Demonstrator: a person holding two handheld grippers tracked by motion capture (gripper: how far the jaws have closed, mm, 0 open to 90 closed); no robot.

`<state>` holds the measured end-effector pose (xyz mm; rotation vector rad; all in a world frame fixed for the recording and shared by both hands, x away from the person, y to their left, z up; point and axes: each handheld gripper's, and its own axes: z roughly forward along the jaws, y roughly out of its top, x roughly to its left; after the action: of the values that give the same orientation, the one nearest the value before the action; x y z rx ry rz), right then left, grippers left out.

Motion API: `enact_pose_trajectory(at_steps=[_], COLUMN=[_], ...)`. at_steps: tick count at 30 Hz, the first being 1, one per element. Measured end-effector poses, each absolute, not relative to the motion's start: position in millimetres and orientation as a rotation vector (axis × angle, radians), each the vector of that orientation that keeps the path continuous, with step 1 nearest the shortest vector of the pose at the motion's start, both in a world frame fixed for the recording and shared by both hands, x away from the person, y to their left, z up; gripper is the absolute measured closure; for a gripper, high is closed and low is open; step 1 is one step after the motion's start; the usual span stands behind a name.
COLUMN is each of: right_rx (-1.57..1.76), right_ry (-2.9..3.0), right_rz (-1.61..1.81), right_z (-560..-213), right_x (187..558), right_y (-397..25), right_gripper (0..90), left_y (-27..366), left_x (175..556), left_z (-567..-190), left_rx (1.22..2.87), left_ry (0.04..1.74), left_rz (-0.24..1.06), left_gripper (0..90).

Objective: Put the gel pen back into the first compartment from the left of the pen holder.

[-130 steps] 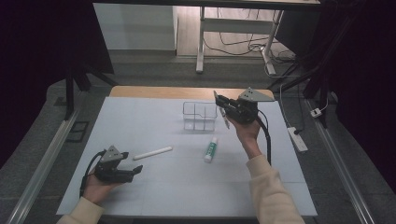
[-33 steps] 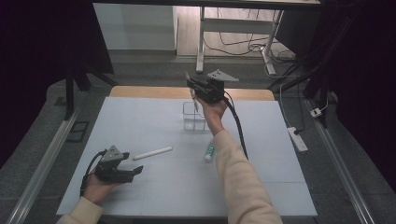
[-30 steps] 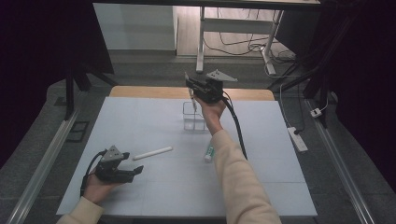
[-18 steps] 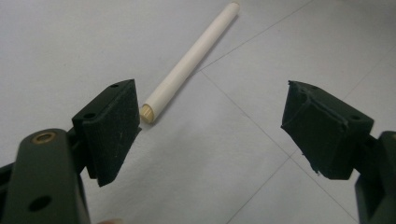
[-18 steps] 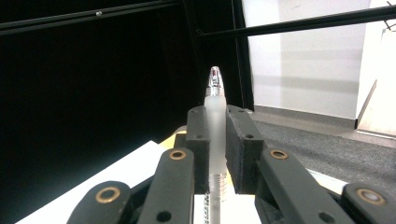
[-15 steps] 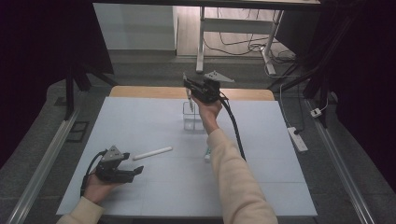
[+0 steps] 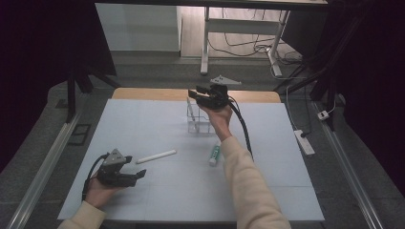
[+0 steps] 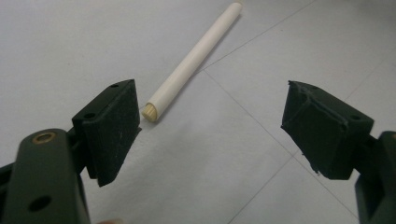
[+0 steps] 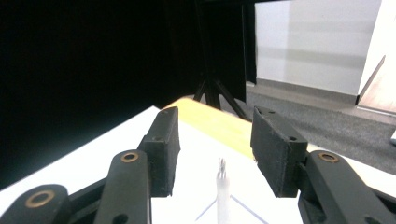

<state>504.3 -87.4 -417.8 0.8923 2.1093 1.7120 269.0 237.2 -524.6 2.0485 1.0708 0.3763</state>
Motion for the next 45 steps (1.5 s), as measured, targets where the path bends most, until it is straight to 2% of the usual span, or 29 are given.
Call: enact_pose_trajectory(at_steps=[23,45], right_rx=[0.864,0.910], right_ry=[2.199,2.278], right_rz=[1.635,1.429], right_z=[-440,-469], right_x=[452,380], right_y=[-181,-268], right_gripper=[49.0,45.1], left_y=[239,241], left_x=[267,267], left_z=[-522,-519], left_rx=[2.038,2.013], left_ry=[1.081,1.085], left_rz=[0.390,0.382], left_gripper=[19.2,19.2])
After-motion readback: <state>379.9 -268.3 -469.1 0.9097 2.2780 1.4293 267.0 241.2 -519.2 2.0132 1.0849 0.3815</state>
